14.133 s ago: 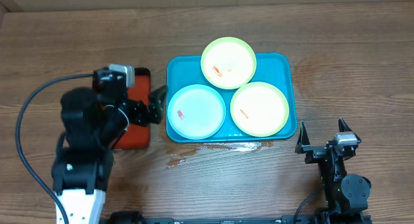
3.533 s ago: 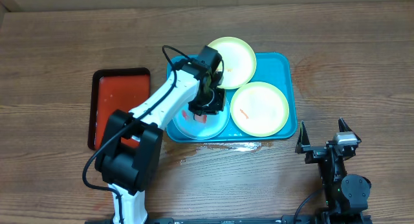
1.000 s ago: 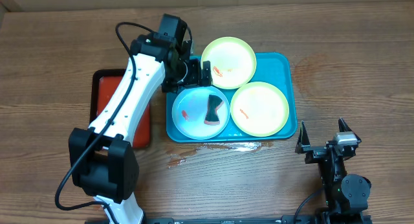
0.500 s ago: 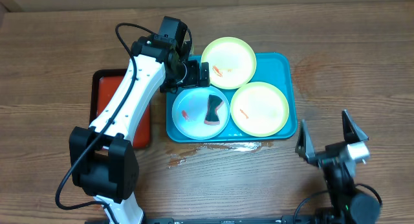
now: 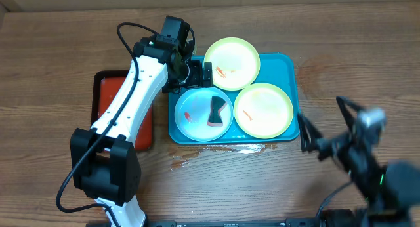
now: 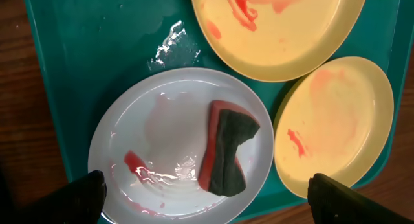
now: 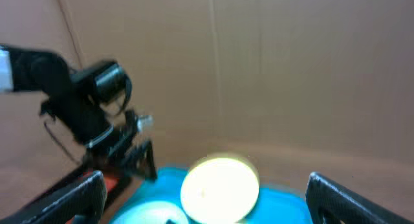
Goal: Clean dirty plates on tray and stack at the side
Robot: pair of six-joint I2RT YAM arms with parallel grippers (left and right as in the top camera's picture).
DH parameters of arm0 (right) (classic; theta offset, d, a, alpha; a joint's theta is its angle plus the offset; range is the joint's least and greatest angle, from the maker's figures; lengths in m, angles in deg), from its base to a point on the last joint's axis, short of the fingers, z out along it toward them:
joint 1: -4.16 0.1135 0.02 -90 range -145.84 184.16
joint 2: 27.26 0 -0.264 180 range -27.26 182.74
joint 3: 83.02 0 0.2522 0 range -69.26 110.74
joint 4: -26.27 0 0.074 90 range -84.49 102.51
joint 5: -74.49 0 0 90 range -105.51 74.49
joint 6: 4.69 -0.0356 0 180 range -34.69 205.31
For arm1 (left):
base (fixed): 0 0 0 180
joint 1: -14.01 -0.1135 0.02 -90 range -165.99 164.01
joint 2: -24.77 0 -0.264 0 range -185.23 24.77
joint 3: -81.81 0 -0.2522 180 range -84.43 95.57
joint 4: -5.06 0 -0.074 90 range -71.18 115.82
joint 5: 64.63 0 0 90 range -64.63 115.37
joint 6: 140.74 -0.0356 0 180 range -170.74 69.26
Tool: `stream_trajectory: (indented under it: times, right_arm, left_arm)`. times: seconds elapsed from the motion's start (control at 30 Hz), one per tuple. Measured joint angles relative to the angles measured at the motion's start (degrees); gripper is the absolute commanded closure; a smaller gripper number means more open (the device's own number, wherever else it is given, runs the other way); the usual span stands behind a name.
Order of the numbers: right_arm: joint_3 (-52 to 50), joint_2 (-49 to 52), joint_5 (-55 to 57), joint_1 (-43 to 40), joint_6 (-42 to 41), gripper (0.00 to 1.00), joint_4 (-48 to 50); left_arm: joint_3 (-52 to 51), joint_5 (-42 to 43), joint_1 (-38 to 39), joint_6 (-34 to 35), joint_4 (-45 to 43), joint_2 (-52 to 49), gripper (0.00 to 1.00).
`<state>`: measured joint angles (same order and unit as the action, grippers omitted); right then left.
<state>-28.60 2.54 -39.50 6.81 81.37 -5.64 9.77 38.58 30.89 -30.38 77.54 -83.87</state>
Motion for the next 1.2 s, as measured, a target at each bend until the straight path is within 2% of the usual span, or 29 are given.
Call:
stream_trajectory:
  times: [0.07, 0.13, 0.27, 0.4, 0.5, 0.57, 0.7, 0.77, 0.87, 0.9, 0.93, 1.07, 1.2]
  right_arm:
    - [6.9, 9.2, -5.3, 0.0, 0.0, 0.00, -1.4]
    - [11.8, 18.6, -15.1, 0.0, -0.2, 0.00, 0.0]
    - [13.6, 33.1, -31.9, 1.3, -2.4, 0.00, 10.0]
    - [13.6, 44.3, -36.2, 5.7, -5.2, 0.00, 10.7]
    - [13.8, 50.6, -34.0, 10.1, -6.6, 0.00, 6.4]
    - [15.4, 54.4, -30.5, 12.9, -7.7, 0.00, 0.0]
    - [24.9, 62.4, -19.6, 16.2, -9.0, 0.00, -18.6]
    - [29.5, 65.1, -14.8, 16.5, -9.2, 0.00, -22.0]
    - [33.5, 67.1, -10.4, 16.6, -9.4, 0.02, -18.7]
    - [33.9, 67.1, -9.8, 16.6, -9.5, 0.12, -17.0]
    - [34.1, 67.1, -9.2, 16.6, -9.1, 0.17, -15.4]
    - [34.2, 67.7, -6.4, 16.9, -10.1, 0.18, -11.8]
    - [34.2, 70.5, -4.2, 17.0, -11.9, 0.33, -10.1]
  left_arm:
    - [0.0, 0.0, 0.0, 0.0, 0.0, 0.0, 0.00]
    - [0.0, 0.0, 0.0, 0.0, 0.0, 0.0, 0.00]
    - [0.0, 0.0, 0.0, 0.0, 0.0, 0.0, 0.00]
    - [0.0, 0.0, 0.0, 0.0, 0.0, 0.0, 0.00]
    - [0.0, 0.0, 0.0, 0.0, 0.0, 0.0, 0.00]
    - [0.0, 0.0, 0.0, 0.0, 0.0, 0.0, 0.00]
    - [0.0, 0.0, 0.0, 0.0, -0.1, 0.0, 0.00]
    - [0.0, 0.0, 0.0, 0.0, -0.2, 0.0, 0.00]
    - [0.0, 0.0, 0.0, 0.0, -0.3, 0.0, 0.00]
    - [0.0, 0.0, 0.0, 0.0, -0.2, 0.0, 0.00]
    - [0.0, 0.0, 0.0, 0.0, -0.2, 0.0, 0.00]
    - [0.0, 0.0, 0.0, 0.0, -0.2, 0.0, 0.00]
    - [0.0, 0.0, 0.0, 0.0, -0.2, 0.0, 0.00]
